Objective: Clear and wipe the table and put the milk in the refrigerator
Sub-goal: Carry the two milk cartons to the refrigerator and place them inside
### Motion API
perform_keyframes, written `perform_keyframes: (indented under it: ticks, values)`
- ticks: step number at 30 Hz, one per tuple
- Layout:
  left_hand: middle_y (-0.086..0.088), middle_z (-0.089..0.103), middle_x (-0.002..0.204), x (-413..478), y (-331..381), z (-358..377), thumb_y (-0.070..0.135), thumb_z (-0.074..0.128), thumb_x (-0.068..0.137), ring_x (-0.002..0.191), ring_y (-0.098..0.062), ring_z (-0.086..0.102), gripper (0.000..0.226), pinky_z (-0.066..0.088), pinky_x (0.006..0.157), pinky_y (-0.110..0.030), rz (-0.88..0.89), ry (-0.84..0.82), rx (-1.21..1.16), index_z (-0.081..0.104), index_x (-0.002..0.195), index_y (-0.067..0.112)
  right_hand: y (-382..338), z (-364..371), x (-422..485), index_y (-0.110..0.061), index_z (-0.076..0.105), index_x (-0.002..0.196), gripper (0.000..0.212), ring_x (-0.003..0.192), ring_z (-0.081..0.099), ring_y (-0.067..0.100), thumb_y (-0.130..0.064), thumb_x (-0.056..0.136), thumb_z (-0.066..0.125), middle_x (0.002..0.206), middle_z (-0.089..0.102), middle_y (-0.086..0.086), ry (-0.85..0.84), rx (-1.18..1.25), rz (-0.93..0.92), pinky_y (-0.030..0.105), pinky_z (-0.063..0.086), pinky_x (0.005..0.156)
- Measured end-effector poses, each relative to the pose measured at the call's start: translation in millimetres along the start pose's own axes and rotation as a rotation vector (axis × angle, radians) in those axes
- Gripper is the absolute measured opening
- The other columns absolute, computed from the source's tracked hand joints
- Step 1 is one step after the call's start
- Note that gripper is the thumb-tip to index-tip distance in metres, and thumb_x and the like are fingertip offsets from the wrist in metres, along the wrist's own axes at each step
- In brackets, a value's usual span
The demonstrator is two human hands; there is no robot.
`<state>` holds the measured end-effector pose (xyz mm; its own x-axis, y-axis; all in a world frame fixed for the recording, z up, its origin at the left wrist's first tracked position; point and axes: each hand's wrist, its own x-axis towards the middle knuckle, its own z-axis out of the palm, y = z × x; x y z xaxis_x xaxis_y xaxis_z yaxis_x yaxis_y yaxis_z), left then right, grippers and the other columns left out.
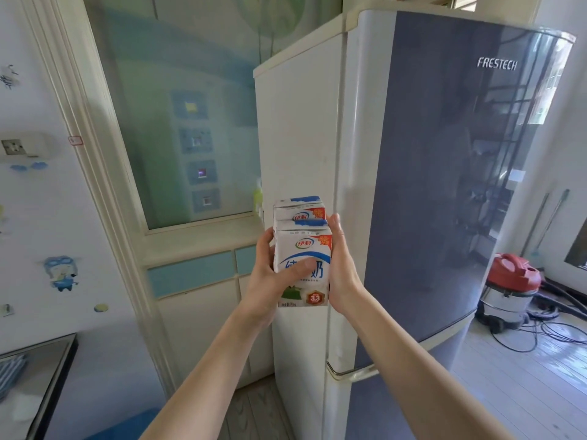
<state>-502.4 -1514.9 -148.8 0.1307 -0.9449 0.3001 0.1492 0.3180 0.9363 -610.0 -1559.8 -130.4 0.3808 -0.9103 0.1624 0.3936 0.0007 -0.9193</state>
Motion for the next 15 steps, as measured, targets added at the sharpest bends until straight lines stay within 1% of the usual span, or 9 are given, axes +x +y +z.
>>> perform_keyframes:
  ticks: [1, 3, 4, 6, 7, 9, 11, 13, 15]
  values:
    - [-0.008, 0.064, 0.112, 0, -1, 2, 0.021, 0.079, 0.053, 0.091, -0.021, 0.069, 0.089, 0.057, 0.069, -0.031, 0.002, 0.006, -0.007, 0.035, 0.130, 0.024, -3, -2, -2, -0.029, 0.060, 0.099, 0.042, 0.068, 0.071, 0.011, -0.052, 0.091, 0.025, 0.076, 0.074, -0.011, 0.003, 0.000, 0.006, 0.024, 0.058, 0.060]
    - [-0.009, 0.065, 0.112, -1, -3, 5, 0.022, 0.082, 0.051, 0.089, -0.022, 0.069, 0.093, 0.058, 0.068, -0.032, -0.001, 0.011, -0.031, 0.036, 0.131, 0.023, -7, -12, -5, -0.033, 0.058, 0.100, 0.036, 0.087, 0.069, 0.014, -0.050, 0.093, 0.027, 0.097, 0.072, -0.007, 0.075, 0.027, -0.005, 0.032, 0.056, 0.078]
    - [-0.008, 0.065, 0.110, -2, -5, 7, 0.018, 0.084, 0.052, 0.086, -0.021, 0.070, 0.094, 0.058, 0.066, -0.031, -0.011, 0.015, -0.048, 0.035, 0.132, 0.021, -5, -22, -6, -0.032, 0.056, 0.104, 0.032, 0.099, 0.065, 0.016, -0.047, 0.094, 0.029, 0.110, 0.067, -0.005, 0.154, 0.054, -0.020, 0.036, 0.052, 0.087]
    - [-0.005, 0.067, 0.103, -2, -7, 8, 0.017, 0.086, 0.049, 0.081, -0.017, 0.070, 0.098, 0.058, 0.062, -0.029, -0.018, 0.012, -0.079, 0.035, 0.133, 0.019, 7, -50, -3, -0.025, 0.055, 0.110, 0.029, 0.107, 0.060, 0.019, -0.041, 0.096, 0.035, 0.121, 0.062, 0.001, 0.392, 0.141, -0.028, 0.036, 0.049, 0.091]
    - [-0.002, 0.069, 0.100, -3, -10, 9, 0.023, 0.089, 0.044, 0.081, -0.017, 0.071, 0.103, 0.057, 0.061, -0.028, -0.020, 0.011, -0.088, 0.036, 0.132, 0.019, 19, -69, -3, -0.020, 0.056, 0.111, 0.031, 0.105, 0.061, 0.020, -0.039, 0.096, 0.038, 0.121, 0.062, 0.004, 0.518, 0.214, 0.018, 0.034, 0.048, 0.090]
    - [0.003, 0.071, 0.095, -5, -14, 10, 0.040, 0.091, 0.031, 0.082, -0.017, 0.070, 0.113, 0.056, 0.062, -0.027, -0.031, 0.015, -0.086, 0.037, 0.129, 0.021, 49, -104, -5, -0.013, 0.055, 0.117, 0.034, 0.107, 0.059, 0.021, -0.034, 0.096, 0.040, 0.125, 0.059, 0.007, 0.704, 0.382, 0.170, 0.035, 0.045, 0.096]
    - [0.004, 0.072, 0.094, -7, -24, 10, 0.045, 0.090, 0.030, 0.083, -0.017, 0.070, 0.115, 0.056, 0.063, -0.027, -0.054, 0.030, -0.088, 0.037, 0.129, 0.020, 87, -136, -10, -0.008, 0.051, 0.126, 0.038, 0.111, 0.056, 0.022, -0.029, 0.096, 0.039, 0.125, 0.056, 0.008, 0.856, 0.501, 0.340, 0.036, 0.040, 0.103]
    - [0.004, 0.071, 0.096, -10, -34, 11, 0.045, 0.090, 0.032, 0.084, -0.017, 0.070, 0.115, 0.056, 0.063, -0.027, -0.074, 0.041, -0.087, 0.036, 0.131, 0.018, 124, -161, -16, -0.005, 0.050, 0.125, 0.038, 0.114, 0.053, 0.022, -0.027, 0.097, 0.035, 0.123, 0.053, 0.007, 0.950, 0.582, 0.485, 0.036, 0.036, 0.107]
    - [0.002, 0.071, 0.096, -11, -45, 10, 0.044, 0.090, 0.033, 0.085, -0.018, 0.070, 0.116, 0.056, 0.063, -0.028, -0.093, 0.057, -0.081, 0.035, 0.132, 0.016, 156, -181, -21, -0.004, 0.050, 0.119, 0.037, 0.120, 0.048, 0.022, -0.026, 0.098, 0.030, 0.128, 0.048, 0.003, 0.984, 0.627, 0.564, 0.034, 0.029, 0.112]
